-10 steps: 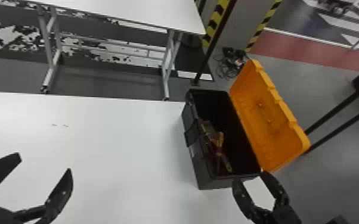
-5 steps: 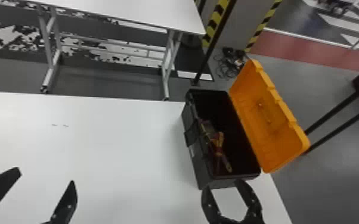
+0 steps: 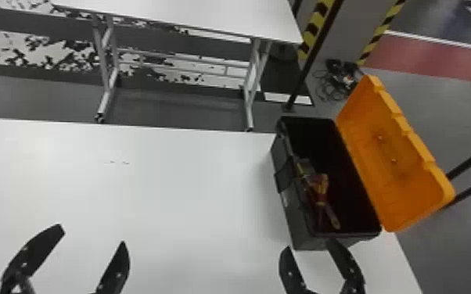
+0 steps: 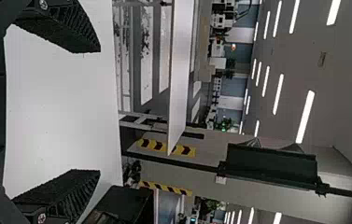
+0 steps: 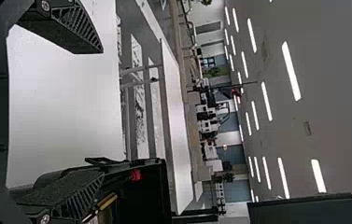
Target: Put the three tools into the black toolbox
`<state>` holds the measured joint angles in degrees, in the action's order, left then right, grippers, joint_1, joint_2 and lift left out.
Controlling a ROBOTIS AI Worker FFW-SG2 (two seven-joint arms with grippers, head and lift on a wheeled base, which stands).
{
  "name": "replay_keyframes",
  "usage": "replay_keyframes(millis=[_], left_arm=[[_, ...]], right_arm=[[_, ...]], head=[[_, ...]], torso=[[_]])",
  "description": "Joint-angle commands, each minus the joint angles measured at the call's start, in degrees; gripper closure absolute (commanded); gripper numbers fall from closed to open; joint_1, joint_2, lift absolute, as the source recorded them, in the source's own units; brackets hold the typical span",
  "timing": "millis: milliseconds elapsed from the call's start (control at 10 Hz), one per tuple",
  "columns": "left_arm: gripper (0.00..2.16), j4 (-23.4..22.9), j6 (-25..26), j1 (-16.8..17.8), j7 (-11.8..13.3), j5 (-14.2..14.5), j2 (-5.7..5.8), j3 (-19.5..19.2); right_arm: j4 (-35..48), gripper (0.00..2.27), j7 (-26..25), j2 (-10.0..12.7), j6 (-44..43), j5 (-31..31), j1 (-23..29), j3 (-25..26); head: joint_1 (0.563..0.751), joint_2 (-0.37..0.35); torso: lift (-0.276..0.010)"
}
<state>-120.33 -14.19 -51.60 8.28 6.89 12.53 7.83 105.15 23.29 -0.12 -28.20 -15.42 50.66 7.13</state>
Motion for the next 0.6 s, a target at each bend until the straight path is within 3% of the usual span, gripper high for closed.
replay_keyframes(millis=[0, 200, 300, 500], left_arm=[[0.08, -0.08, -2.90, -0.96, -0.11, 1.38, -0.14, -1.24], [0.08, 0.19, -8.17, -2.36, -1.69, 3.13, -0.40, -2.29], [0.08, 0.63, -8.87, -2.45, -3.18, 3.13, -0.49, -2.29], [0.08, 0.98, -10.28, -2.80, -3.62, 3.57, -0.66, -2.38]], right_arm=[[0.58, 0.08, -0.08, -0.06, -0.49, -1.45, 0.85, 1.05], [0.67, 0.09, 0.00, 0.03, -0.84, -2.94, 1.20, 2.80], [0.67, 0.09, 0.00, 0.03, -0.84, -3.03, 1.20, 3.16], [0.58, 0.09, 0.00, -0.06, -0.84, -3.03, 1.29, 3.24]], head=[[0.695, -0.221], [0.695, -0.223], [0.695, -0.220], [0.695, -0.212]], torso=[[-0.051], [-0.051], [-0.051], [-0.051]])
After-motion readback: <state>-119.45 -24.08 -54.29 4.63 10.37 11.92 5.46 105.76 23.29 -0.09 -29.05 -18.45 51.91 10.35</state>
